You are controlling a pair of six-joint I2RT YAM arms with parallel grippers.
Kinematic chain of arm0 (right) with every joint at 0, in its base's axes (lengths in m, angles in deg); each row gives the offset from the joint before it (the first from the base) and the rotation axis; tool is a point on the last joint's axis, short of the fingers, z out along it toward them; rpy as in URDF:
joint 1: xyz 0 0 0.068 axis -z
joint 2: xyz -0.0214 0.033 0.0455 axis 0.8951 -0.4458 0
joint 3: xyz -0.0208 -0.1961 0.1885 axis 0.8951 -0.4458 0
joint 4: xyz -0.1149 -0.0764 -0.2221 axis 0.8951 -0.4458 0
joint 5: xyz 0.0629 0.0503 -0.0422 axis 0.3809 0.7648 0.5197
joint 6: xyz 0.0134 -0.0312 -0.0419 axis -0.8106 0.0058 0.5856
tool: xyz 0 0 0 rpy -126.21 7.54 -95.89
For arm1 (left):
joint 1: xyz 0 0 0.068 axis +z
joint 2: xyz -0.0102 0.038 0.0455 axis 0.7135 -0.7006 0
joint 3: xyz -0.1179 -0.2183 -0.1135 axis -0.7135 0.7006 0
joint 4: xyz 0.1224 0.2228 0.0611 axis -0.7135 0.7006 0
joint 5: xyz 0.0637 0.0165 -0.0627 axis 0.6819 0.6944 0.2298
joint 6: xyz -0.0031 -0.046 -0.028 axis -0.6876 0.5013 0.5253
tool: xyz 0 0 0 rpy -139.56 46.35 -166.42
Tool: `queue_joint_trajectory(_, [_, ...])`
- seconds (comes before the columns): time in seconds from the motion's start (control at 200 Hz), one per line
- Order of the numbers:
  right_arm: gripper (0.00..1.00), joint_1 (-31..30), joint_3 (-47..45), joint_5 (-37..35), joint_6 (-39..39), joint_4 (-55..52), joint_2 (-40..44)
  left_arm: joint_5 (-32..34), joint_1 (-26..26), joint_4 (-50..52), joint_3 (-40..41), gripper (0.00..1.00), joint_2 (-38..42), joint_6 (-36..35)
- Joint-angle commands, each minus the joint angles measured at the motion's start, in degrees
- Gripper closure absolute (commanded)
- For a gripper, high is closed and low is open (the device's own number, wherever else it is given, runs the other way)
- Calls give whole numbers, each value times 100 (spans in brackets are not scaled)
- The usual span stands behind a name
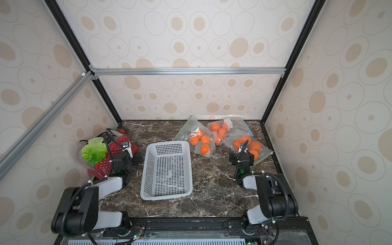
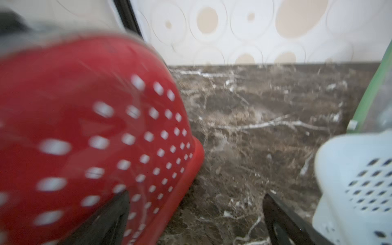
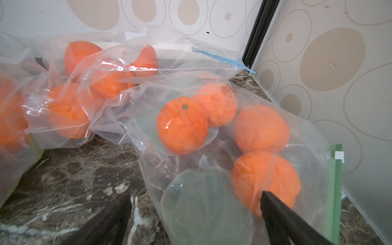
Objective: Open the zip-top bag and take out the orange
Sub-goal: Move the basket to the center of the board.
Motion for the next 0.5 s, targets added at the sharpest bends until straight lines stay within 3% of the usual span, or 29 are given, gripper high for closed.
queue_joint_trajectory(0.0, [0, -244, 520, -216, -78, -1125, 949, 652, -30, 1324, -538, 1, 927, 979])
queue_joint_trajectory(0.095, [10, -264, 1214, 835, -410, -2442, 1442, 1713, -23, 2510, -692, 1, 1291, 2543])
queue_joint_trajectory(0.13, [13, -279, 1513, 1207, -464, -2815, 1447, 1723, 3, 2580, -653, 1, 1356, 2820])
queue_joint_trajectory(0.235, [19, -318, 2690, 2534, -425, -3854, 1009, 222, 45, 2717, -783, 1, 1369, 2690])
queue_joint_trajectory(0.33, [22, -454, 3995, 3333, -477, -4823, 98, -973, 41, 3040, -1108, 1, 1120, 2864])
queue_joint_trajectory(0.496, [24, -867, 7105, 3857, 40, -7194, -2128, -2403, -92, 3129, -1462, 1, 557, 3096])
